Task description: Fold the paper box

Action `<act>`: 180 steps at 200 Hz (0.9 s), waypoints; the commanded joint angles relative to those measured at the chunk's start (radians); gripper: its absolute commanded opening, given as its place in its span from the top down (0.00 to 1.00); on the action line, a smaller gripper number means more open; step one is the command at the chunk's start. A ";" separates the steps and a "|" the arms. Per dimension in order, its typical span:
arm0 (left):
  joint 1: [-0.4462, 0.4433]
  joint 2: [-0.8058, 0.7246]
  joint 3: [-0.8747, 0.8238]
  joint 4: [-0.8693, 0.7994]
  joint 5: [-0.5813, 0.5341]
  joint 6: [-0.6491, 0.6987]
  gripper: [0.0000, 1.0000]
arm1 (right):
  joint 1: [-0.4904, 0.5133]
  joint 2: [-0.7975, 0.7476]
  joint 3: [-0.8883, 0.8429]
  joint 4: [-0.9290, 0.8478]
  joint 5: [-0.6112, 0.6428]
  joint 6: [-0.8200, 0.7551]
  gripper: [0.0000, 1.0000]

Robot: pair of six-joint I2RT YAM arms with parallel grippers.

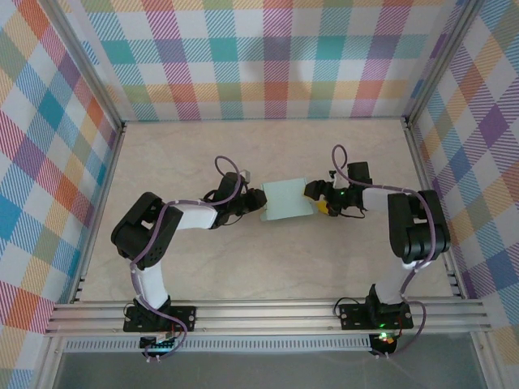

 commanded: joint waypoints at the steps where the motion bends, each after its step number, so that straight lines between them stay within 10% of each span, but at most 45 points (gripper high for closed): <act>1: 0.019 -0.006 -0.030 -0.038 0.009 -0.010 0.76 | -0.006 0.029 0.022 0.052 -0.098 0.020 0.14; 180: 0.052 0.010 -0.091 0.040 0.037 -0.051 0.84 | 0.027 0.081 0.065 0.153 -0.248 0.133 0.20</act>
